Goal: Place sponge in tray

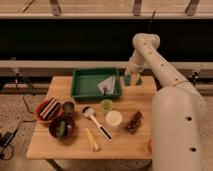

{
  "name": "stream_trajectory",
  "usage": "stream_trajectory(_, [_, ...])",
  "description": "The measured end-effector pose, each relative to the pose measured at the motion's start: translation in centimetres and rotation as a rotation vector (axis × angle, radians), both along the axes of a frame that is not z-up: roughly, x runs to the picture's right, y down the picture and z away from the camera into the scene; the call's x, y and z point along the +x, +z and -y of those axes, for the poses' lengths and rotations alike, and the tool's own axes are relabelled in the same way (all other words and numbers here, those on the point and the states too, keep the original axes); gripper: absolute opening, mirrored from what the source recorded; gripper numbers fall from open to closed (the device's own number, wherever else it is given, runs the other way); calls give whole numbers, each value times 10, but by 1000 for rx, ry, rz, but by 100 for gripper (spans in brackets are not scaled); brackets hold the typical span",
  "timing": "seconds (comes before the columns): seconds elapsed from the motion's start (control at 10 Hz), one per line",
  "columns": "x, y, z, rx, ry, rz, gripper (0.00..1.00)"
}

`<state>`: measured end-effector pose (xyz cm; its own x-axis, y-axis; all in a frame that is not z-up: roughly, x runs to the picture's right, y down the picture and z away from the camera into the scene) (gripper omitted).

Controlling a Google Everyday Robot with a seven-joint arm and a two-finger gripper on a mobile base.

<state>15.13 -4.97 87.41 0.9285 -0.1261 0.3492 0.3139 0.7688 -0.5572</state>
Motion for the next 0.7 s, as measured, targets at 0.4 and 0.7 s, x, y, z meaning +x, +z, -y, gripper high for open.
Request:
stream_trajectory(0.4, [-39,2,11,20,-22,53,0])
stream_trajectory(0.7, [-67,0,18,35,-45,89,0])
